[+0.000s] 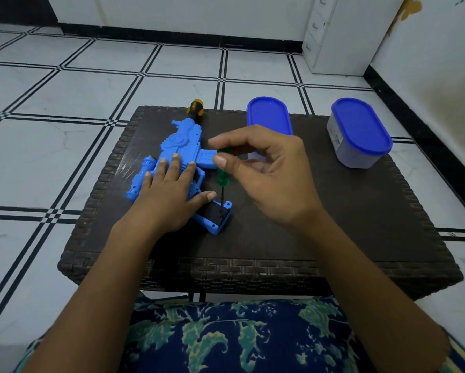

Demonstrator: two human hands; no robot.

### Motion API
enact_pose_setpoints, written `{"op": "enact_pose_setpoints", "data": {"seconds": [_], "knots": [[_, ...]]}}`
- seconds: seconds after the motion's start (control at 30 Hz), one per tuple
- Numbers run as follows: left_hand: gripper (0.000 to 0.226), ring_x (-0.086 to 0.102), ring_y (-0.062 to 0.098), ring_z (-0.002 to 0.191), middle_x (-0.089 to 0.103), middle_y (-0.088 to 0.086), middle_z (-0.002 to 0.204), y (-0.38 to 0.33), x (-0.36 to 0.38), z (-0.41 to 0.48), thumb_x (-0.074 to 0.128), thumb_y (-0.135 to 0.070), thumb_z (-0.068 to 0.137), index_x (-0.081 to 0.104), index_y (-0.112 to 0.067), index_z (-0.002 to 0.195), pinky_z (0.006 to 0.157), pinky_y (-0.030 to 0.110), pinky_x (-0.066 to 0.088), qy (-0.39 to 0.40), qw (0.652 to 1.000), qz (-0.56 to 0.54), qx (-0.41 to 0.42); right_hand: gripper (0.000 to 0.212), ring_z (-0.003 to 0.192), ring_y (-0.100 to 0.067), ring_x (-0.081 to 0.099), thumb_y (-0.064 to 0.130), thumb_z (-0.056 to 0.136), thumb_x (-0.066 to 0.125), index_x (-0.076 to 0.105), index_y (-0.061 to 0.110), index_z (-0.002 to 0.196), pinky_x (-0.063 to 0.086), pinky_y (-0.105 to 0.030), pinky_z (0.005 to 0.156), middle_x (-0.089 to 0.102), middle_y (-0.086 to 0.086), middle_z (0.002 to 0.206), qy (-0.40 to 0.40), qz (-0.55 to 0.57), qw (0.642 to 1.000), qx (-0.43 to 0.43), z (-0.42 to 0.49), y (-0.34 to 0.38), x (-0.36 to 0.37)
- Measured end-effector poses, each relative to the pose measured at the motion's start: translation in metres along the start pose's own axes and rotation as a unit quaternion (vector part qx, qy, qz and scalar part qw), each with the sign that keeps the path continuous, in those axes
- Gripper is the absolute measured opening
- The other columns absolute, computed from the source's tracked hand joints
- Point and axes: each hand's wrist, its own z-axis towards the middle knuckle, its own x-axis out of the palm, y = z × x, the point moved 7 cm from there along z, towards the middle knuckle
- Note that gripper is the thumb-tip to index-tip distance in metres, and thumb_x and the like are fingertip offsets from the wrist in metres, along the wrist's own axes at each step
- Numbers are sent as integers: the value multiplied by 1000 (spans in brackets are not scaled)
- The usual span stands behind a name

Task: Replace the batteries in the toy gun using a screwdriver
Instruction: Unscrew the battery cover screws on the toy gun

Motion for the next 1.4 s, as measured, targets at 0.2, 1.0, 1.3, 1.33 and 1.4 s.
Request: {"op": "enact_pose_setpoints", "data": {"seconds": [0.2,1.0,1.3,1.33,1.4], "knots": [[82,-16,23,148,-16,4,161,0,-1,0,29,-66,89,-3,-28,154,119,47,-5,-3,1000,-1,2,26,102,-16,68,-3,90,63,69,8,114,60,-35,81,72,-6,105,18,2,1000,-1,0,-1,4],[84,-16,24,148,-14,4,161,0,0,0,30,-66,89,-6,-26,153,119,48,-5,-2,1000,-4,4,14,87,-15,65,6,78,81,73,8,89,53,-20,61,64,-9,95,-34,-26,998,-40,-1,8,0],[82,-16,24,148,-15,4,161,-1,-2,-1,30,-66,89,-3,-27,154,119,47,-5,-4,1000,-2,2,19,95,-16,69,-5,86,68,71,4,103,61,-33,75,73,-9,99,-9,15,1000,2,-1,2,1],[82,-16,24,148,-15,4,161,-1,-2,-1,30,-66,89,-3,-27,154,119,46,-5,-4,1000,-3,2,20,95,-17,70,-5,87,66,71,3,105,61,-33,75,73,-9,100,-9,14,1000,5,-1,2,1],[82,-16,23,148,-15,4,161,-1,-2,-1,30,-66,89,-3,-28,154,119,46,-5,-4,1000,-5,3,17,85,-14,71,-1,88,67,72,5,103,60,-28,69,73,-7,98,-16,0,1000,6,-2,2,0]]}}
